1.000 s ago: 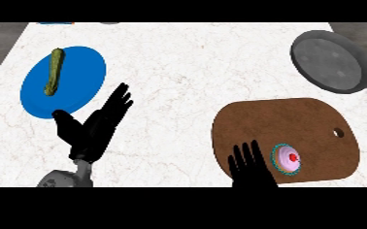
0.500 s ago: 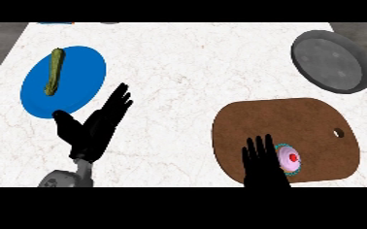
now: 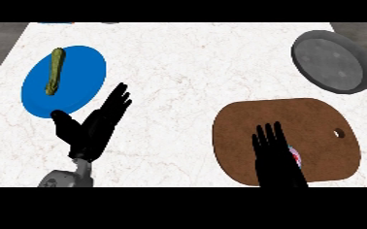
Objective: Pick the cupcake from the cutting board and place it in the pan
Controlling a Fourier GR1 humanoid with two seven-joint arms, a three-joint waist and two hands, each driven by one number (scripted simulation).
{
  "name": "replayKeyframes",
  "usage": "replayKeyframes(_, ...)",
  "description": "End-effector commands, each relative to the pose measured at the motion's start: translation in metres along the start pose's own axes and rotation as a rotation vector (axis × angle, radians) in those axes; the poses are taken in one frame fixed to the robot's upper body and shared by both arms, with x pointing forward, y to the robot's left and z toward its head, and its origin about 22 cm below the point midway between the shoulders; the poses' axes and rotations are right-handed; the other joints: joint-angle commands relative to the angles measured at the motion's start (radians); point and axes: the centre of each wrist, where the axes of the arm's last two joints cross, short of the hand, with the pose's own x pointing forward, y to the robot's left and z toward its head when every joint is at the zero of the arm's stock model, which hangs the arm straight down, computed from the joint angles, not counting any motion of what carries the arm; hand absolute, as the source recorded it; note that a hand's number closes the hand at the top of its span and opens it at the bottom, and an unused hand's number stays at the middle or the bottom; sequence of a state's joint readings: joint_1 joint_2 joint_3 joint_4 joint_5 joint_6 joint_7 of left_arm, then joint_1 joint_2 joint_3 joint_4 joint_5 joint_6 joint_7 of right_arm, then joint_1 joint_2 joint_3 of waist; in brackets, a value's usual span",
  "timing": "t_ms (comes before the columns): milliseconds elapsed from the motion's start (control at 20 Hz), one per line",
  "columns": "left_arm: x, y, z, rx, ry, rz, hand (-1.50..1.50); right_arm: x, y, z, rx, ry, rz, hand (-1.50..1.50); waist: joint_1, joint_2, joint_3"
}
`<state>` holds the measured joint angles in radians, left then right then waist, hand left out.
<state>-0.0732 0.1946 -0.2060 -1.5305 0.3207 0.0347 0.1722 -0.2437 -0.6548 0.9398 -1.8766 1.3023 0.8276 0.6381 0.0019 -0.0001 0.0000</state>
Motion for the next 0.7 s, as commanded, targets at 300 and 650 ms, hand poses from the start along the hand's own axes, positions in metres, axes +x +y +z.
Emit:
replayKeyframes(300, 0.007, 0.004, -0.002, 0.01, 0.012, -0.014, 0.0, -0.004, 0.024, -0.029, -0.15, -0.095, 0.118, 1.5, 0.005, 0.001, 0.0)
replayKeyframes(650, 0.004, -0.001, 0.007, 0.033, -0.011, 0.008, 0.0, -0.034, 0.041, -0.001, -0.246, -0.357, -0.452, 1.5, -0.053, 0.002, 0.008)
